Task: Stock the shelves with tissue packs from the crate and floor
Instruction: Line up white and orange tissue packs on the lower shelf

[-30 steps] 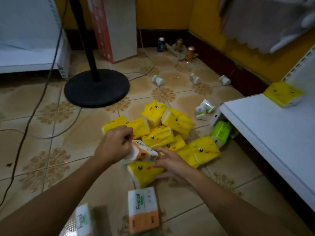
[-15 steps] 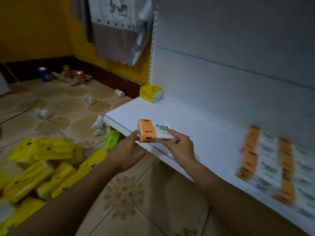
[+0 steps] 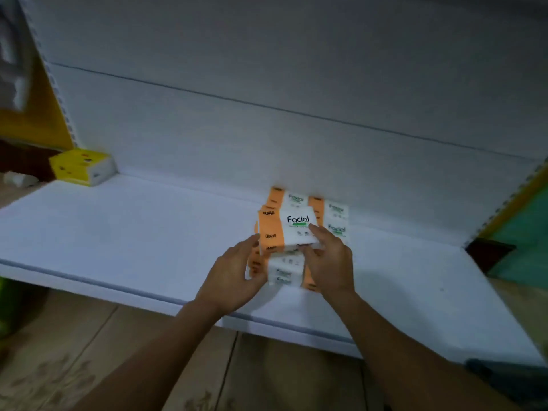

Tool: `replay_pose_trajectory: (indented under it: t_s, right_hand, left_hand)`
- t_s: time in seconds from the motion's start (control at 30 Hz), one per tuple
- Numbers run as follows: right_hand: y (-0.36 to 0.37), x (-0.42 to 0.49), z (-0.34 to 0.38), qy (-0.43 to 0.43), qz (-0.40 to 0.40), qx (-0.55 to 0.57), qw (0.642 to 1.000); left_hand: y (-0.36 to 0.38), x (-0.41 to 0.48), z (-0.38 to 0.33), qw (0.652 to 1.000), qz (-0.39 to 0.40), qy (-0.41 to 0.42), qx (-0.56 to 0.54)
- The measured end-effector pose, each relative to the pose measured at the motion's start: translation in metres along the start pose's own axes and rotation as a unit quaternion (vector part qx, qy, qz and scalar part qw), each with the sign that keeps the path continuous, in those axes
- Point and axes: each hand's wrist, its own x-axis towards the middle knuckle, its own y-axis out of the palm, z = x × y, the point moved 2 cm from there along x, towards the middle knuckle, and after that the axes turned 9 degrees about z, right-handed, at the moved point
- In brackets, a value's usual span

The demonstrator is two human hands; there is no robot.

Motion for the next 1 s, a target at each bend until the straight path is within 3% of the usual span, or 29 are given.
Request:
replay_pose_trajectory:
  t_s: [0.2, 0.37, 0.57, 0.8, 1.0]
  right_hand:
    - [-0.037, -0.009, -0.048, 0.044, -0.043, 0.014, 0.998]
    - [-0.047, -0.012, -0.075, 0.070, 0.035, -0.092, 0.993]
    - [-0.041, -0.015, -0.090, 0.129, 0.016, -0.108, 0.986]
    - [-0.054, -0.022, -0.093, 0.066, 0.083, -0.222, 0.969]
    - [-0.039, -0.013, -0.083, 0.049, 0.124, -0.256, 0.957]
  left_hand:
    - [0.048, 0.028, -0.011, 0.999, 0.039, 0.005, -0.013]
    - [0.059, 0.036, 0.000, 0.992, 0.066, 0.039, 0.105]
    - [0.059, 0.033, 0.010, 0.972, 0.089, 0.072, 0.205]
    - [0.056, 0.028, 0.010, 0.964, 0.078, 0.070, 0.244]
    - [0.052, 0.026, 0.009, 0.962, 0.099, 0.063, 0.245]
